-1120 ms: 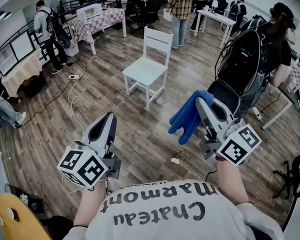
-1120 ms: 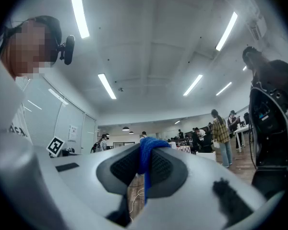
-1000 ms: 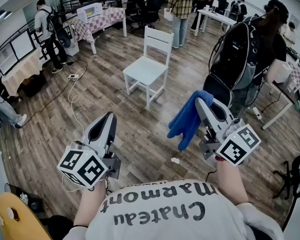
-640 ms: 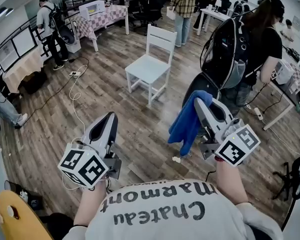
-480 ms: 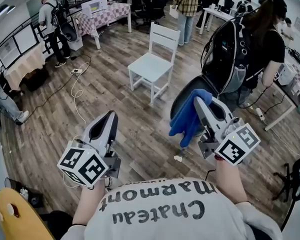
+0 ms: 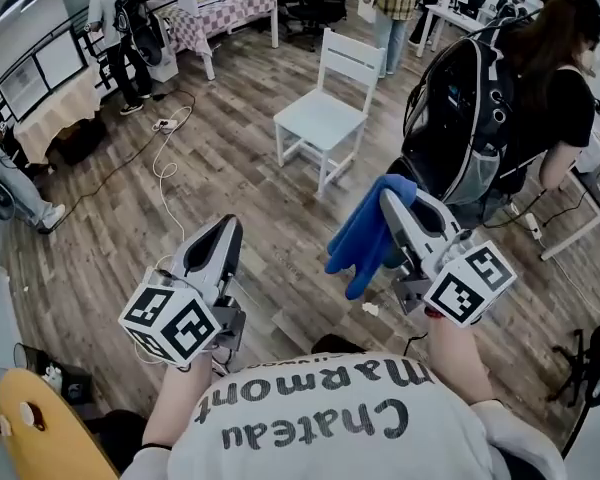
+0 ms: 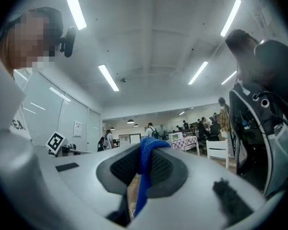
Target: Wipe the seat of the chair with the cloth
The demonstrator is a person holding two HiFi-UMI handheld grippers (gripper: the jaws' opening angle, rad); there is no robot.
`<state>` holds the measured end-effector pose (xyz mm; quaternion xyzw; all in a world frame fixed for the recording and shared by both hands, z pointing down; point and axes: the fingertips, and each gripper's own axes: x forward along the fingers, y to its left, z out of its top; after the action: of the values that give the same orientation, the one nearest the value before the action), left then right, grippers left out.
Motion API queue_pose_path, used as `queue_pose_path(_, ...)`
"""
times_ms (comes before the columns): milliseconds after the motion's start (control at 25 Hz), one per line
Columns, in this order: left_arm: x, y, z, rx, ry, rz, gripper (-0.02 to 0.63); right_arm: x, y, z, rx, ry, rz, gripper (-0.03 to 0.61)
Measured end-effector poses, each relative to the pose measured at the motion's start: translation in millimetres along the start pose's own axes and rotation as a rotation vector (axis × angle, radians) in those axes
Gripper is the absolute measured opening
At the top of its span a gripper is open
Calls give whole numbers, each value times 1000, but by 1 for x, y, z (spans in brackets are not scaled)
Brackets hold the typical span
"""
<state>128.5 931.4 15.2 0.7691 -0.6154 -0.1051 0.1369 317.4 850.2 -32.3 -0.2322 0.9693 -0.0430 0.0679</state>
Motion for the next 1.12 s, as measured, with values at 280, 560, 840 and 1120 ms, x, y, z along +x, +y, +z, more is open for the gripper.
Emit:
queue_pose_path(280, 31, 40, -1, -8, 22, 13, 8, 60, -15, -15, -84, 43, 21, 35)
queue_pose_path(560, 106, 97, 19, 4, 31, 34, 8, 148, -76, -29, -135, 95, 28, 35)
queue_pose_path(840, 182, 149, 28, 6, 20, 39, 8, 220, -141, -45, -101, 100, 20, 35)
queue_pose_path(1120, 237, 180, 13, -15, 43, 15, 8, 254, -189, -57, -92, 88, -8, 35)
